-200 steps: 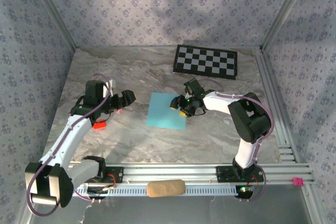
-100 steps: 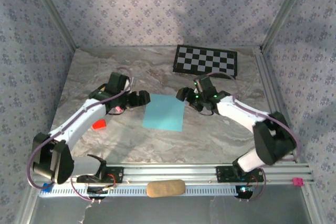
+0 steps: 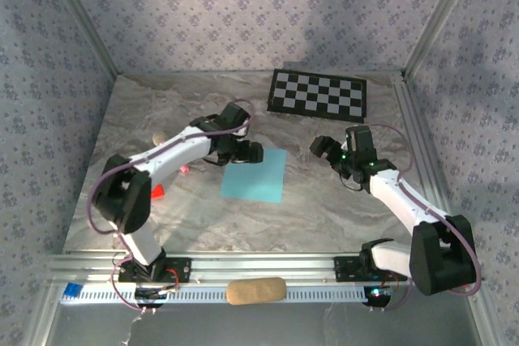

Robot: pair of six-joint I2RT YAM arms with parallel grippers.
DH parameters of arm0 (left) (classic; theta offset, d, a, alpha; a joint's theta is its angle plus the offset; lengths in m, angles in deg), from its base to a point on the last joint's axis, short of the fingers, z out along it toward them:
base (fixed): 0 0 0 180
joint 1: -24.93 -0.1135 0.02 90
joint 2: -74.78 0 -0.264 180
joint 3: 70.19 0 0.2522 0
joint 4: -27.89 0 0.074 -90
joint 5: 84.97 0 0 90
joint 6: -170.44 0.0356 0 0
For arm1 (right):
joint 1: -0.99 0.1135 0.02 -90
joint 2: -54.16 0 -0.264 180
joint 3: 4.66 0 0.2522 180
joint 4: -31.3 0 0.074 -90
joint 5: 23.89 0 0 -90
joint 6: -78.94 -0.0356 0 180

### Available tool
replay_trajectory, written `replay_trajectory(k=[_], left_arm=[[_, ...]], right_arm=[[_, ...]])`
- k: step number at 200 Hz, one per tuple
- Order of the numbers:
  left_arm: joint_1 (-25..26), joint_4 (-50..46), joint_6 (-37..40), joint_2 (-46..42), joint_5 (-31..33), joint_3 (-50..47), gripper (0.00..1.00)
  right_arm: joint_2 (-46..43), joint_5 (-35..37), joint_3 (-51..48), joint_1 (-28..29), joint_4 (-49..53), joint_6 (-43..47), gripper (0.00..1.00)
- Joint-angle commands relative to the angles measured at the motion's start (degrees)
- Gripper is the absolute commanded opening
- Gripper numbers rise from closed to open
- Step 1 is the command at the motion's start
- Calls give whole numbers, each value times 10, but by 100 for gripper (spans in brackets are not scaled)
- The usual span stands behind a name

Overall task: Fold a paper plane with a square sheet of paper (pick it up from the middle)
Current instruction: First fold the square sheet of paper in half at the center of the table.

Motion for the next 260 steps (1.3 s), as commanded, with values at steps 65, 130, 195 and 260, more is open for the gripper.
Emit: replay_trajectory(k=[65,130,195,260], left_arm=[[77,-165,-22,224,41,246,82],[68,-211,-40,256,85,274,82],[43,-180,-50,250,61,230,82],[45,-188,-46,265,63,231,84]], right_arm=[[5,-70,-6,-25,43,71,95],[12,-79,-13,-36,38,76,96],[64,-110,4,-28,10,75,96],[84,-114,23,-20,17,77,96]])
